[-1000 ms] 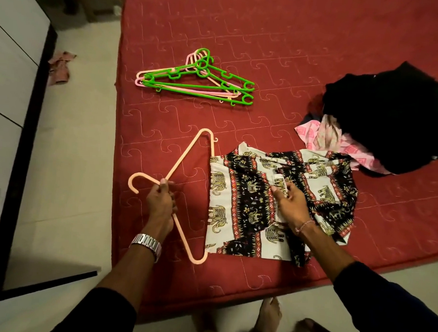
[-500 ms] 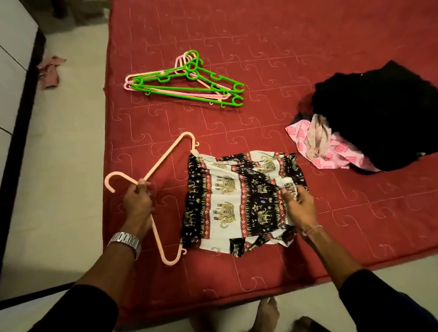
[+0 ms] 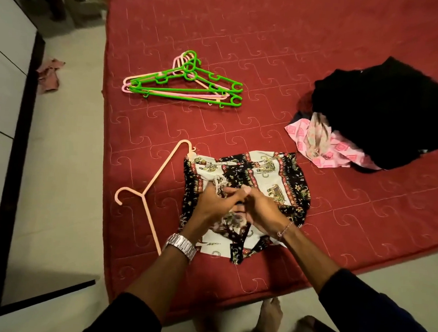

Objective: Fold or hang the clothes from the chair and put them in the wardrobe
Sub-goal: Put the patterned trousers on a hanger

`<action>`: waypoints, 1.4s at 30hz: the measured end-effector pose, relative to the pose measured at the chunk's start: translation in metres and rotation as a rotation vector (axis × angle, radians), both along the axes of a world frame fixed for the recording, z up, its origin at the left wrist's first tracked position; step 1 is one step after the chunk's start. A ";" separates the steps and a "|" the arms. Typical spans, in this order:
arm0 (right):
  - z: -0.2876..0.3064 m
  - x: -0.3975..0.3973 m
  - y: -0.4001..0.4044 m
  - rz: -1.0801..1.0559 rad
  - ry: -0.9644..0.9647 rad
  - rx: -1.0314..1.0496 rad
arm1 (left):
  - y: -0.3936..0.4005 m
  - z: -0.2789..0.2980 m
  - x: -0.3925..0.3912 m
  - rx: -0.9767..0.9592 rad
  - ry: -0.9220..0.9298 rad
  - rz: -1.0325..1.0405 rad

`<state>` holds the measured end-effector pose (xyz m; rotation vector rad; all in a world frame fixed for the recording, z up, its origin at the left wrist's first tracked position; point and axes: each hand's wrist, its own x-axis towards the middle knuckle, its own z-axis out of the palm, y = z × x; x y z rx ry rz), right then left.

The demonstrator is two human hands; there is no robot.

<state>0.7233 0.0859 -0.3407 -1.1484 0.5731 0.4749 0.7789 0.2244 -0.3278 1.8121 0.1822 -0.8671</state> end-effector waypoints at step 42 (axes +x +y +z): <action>-0.034 -0.114 -0.204 0.089 -0.330 -1.546 | -0.138 -0.027 -0.017 0.214 -0.390 -0.095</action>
